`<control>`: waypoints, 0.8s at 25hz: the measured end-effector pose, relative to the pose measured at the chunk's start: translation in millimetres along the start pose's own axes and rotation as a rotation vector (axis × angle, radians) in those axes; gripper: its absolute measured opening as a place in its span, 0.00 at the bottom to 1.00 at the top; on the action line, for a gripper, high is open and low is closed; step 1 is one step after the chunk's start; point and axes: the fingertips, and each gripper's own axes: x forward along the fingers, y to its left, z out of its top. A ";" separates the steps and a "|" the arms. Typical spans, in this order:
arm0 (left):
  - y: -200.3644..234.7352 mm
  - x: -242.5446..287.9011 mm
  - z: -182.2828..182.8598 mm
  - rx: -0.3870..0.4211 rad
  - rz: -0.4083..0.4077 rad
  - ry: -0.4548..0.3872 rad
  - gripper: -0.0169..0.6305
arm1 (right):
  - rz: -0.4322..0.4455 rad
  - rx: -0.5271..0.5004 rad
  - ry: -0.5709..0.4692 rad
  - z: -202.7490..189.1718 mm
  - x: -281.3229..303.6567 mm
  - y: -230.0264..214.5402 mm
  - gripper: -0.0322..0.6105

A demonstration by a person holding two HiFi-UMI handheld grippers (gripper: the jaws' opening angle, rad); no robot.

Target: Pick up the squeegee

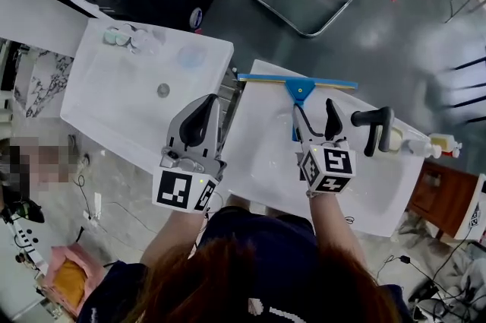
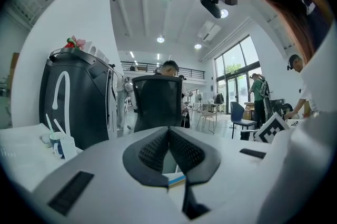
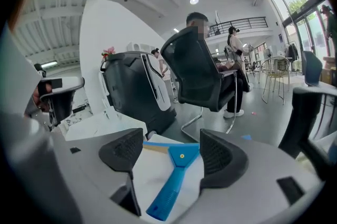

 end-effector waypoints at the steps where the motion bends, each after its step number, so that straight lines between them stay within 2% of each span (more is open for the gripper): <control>1: 1.5 -0.1 -2.7 -0.002 0.002 0.006 0.06 | -0.005 0.010 0.029 -9.4 6.5 -1.5 0.60; 5: 6.2 -2.2 -11.2 -0.004 0.011 0.025 0.06 | -0.014 0.057 0.153 -46.4 26.6 -4.7 0.59; 10: 11.1 -3.7 -19.4 -0.009 0.024 0.042 0.06 | -0.033 0.052 0.272 -86.0 49.2 -6.5 0.59; 16: 15.4 -8.1 -26.4 -0.010 0.039 0.051 0.06 | -0.067 0.004 0.346 -117.3 54.8 -8.6 0.56; 20: 24.7 -11.7 -26.8 0.005 0.069 0.049 0.06 | -0.095 -0.005 0.340 -120.6 55.2 -11.6 0.44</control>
